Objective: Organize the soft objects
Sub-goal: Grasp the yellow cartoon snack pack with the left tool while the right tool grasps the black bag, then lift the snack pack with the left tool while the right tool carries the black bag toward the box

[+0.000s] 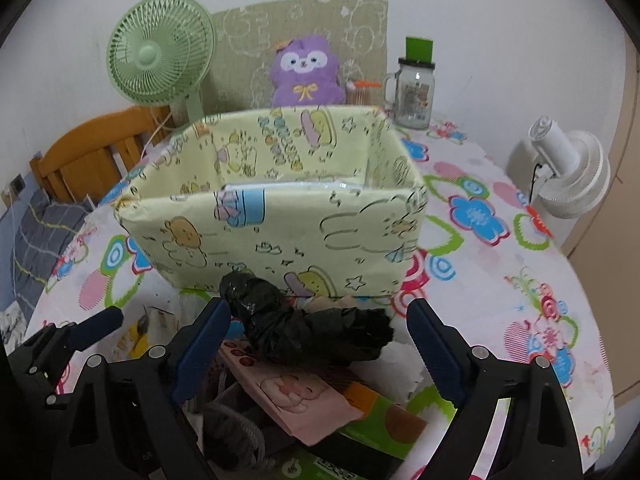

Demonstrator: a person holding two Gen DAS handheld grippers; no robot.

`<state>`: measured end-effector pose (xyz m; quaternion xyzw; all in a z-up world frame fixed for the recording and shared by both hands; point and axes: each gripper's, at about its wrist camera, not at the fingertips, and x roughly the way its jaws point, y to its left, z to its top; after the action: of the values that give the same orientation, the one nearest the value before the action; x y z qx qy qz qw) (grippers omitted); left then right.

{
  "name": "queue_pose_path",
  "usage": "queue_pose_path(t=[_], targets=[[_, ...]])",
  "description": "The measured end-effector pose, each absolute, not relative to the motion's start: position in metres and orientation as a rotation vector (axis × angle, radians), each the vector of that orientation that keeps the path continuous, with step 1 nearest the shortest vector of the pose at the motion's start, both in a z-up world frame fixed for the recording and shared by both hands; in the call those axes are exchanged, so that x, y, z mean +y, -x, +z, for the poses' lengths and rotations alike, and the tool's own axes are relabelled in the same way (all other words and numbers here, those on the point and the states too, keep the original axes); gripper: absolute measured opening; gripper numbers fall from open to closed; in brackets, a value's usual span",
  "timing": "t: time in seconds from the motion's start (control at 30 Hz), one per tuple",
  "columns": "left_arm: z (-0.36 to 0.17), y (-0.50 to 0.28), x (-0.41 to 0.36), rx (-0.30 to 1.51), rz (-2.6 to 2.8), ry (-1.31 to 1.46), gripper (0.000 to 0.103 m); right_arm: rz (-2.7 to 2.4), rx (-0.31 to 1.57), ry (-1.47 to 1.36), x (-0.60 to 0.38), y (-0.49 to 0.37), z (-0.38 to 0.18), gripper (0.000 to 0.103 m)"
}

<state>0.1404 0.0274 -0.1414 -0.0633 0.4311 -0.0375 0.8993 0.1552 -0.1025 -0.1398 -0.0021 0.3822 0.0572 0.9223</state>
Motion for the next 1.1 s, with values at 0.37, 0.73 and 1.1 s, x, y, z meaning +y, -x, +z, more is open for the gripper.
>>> queue_pose_path(t=[0.37, 0.73, 1.1], targets=[[-0.141, -0.139, 0.018, 0.875, -0.126, 0.105, 0.057, 0.15, 0.81, -0.029, -0.099, -0.159, -0.149, 0.058], [-0.124, -0.132, 0.013, 0.825, -0.123, 0.07, 0.053, 0.178, 0.783, -0.065, -0.104, -0.15, -0.137, 0.038], [-0.089, -0.124, 0.005, 0.74, -0.131, 0.045, 0.053, 0.164, 0.698, -0.083, -0.112, -0.135, -0.101, 0.038]])
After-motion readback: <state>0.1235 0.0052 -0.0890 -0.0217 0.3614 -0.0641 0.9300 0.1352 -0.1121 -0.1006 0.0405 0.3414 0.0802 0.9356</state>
